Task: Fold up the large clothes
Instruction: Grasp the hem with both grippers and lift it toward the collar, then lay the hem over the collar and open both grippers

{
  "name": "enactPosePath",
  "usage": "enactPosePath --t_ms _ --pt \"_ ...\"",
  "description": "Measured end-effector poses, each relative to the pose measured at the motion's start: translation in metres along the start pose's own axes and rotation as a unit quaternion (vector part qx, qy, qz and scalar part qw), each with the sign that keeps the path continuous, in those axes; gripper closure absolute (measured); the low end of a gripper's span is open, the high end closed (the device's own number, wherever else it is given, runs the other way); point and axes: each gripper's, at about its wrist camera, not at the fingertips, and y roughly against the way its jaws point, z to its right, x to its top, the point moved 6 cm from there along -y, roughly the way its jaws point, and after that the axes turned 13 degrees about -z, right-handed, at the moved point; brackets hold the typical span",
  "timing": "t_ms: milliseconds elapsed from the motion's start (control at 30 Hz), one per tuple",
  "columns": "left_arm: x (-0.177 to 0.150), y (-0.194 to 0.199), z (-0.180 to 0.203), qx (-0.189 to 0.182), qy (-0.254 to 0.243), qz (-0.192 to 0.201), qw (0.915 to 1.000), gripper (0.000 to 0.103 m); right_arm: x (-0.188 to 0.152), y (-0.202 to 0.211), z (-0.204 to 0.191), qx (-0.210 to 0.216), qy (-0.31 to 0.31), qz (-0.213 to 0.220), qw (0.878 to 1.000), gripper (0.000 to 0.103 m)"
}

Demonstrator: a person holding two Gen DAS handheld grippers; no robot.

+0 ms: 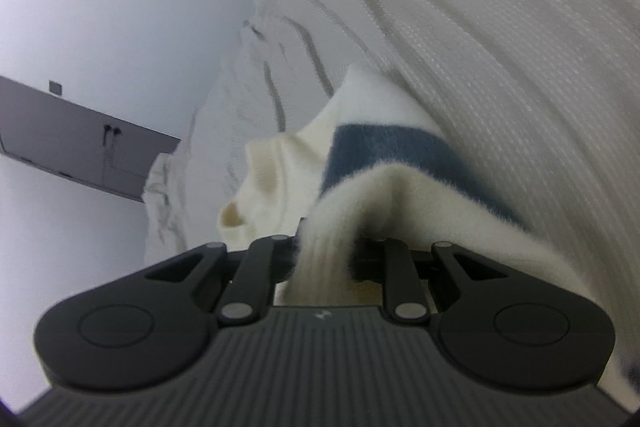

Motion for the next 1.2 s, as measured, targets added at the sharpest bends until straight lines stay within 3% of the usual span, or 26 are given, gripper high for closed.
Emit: enactPosePath --t_ms 167,433,467,500,533,600,667,867,1000,1100,1200 --pt "0.002 -0.023 -0.012 0.009 0.006 -0.013 0.9999 0.093 0.005 -0.024 0.010 -0.005 0.001 -0.008 1.000 0.084" --pt "0.001 -0.020 -0.006 0.010 -0.018 -0.009 0.9998 0.089 0.002 -0.020 0.011 0.010 -0.005 -0.013 1.000 0.082" --pt "0.000 -0.017 -0.004 0.009 -0.020 -0.009 0.9997 0.086 0.001 -0.017 0.012 0.012 -0.004 -0.014 1.000 0.079" --pt "-0.002 -0.013 -0.002 0.006 -0.023 -0.010 0.9997 0.078 -0.001 -0.015 0.010 0.015 -0.004 -0.015 1.000 0.074" --pt "-0.004 -0.009 0.001 0.003 -0.027 -0.012 0.9996 0.062 -0.003 -0.012 0.007 0.018 -0.002 -0.016 1.000 0.069" --pt "-0.007 0.000 0.010 -0.003 -0.040 -0.007 0.9992 0.045 -0.009 -0.006 -0.002 0.025 0.012 -0.015 1.000 0.041" --pt "-0.013 0.012 0.019 -0.001 -0.059 0.001 0.9983 0.043 -0.017 0.000 -0.013 0.032 0.036 -0.012 0.999 0.028" --pt "-0.044 0.040 0.048 -0.002 -0.127 -0.012 0.9918 0.041 -0.057 0.017 -0.045 0.054 0.115 -0.032 0.991 0.028" --pt "-0.063 0.039 0.049 0.033 -0.153 -0.036 0.9871 0.041 -0.083 0.017 -0.057 -0.001 0.199 -0.032 0.979 0.028" --pt "-0.068 0.031 0.047 0.063 -0.173 -0.041 0.9821 0.041 -0.094 0.010 -0.064 -0.078 0.276 -0.020 0.958 0.030" --pt "-0.067 0.025 0.048 0.083 -0.190 -0.034 0.9776 0.041 -0.094 0.002 -0.066 -0.128 0.308 -0.002 0.943 0.031"
